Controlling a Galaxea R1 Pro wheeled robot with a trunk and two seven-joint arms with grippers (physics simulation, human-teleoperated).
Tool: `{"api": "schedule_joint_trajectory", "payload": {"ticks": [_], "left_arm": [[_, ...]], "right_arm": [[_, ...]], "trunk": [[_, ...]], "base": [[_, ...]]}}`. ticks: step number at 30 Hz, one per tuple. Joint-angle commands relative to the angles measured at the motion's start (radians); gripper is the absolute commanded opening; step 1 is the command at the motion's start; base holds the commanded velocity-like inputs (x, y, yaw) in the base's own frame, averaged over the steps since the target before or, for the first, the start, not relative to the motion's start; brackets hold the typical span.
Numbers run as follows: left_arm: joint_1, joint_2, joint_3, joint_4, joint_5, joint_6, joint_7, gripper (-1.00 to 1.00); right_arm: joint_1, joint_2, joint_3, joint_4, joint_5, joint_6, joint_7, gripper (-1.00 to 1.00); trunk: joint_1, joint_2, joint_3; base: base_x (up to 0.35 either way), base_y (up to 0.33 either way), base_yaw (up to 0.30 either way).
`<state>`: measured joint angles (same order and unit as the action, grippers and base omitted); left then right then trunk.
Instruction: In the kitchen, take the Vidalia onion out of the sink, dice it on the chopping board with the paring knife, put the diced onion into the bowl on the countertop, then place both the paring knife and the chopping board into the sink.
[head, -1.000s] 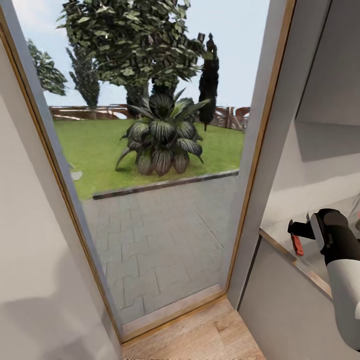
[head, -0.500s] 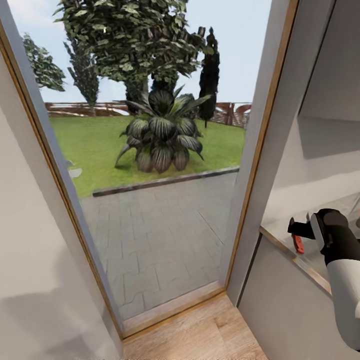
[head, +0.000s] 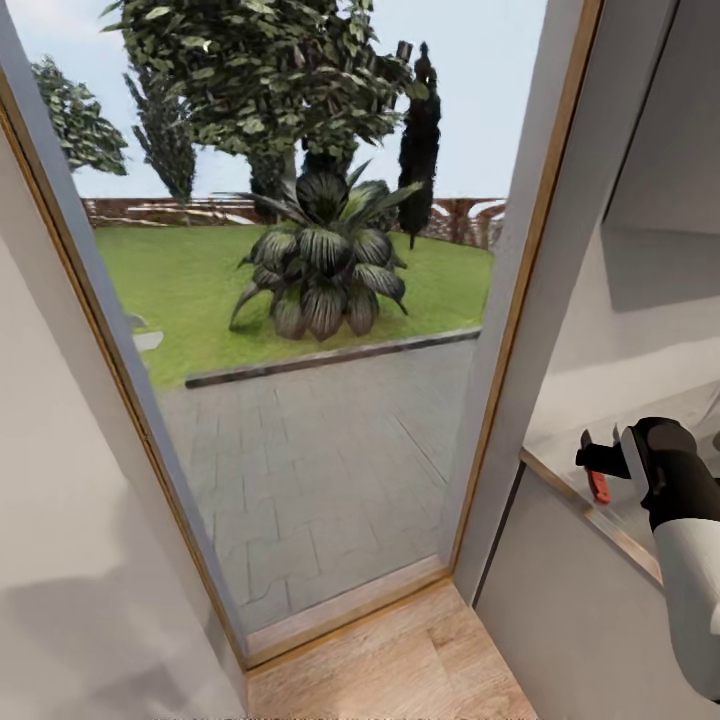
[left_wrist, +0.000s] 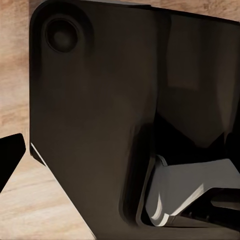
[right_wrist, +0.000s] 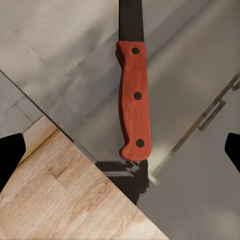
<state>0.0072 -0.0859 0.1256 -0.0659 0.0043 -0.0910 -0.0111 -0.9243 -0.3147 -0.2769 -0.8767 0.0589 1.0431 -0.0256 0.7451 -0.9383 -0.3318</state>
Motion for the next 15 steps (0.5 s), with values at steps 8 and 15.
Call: {"api": "schedule_joint_trajectory", "payload": {"ticks": [8, 15], "left_arm": [[0.000, -0.001, 0.007, -0.002, 0.000, -0.001, -0.001, 1.00], [0.000, -0.001, 0.006, -0.002, 0.000, -0.001, -0.001, 1.00]], "right_arm": [[-0.001, 0.000, -0.002, -0.001, 0.005, 0.004, 0.003, 1.00], [-0.001, 0.000, -0.002, -0.001, 0.006, 0.004, 0.003, 1.00]], "trunk": [[0.000, -0.001, -0.010], [0.000, -0.001, -0.012]], "base": [[0.000, 0.000, 0.000], [0.000, 0.000, 0.000]]}}
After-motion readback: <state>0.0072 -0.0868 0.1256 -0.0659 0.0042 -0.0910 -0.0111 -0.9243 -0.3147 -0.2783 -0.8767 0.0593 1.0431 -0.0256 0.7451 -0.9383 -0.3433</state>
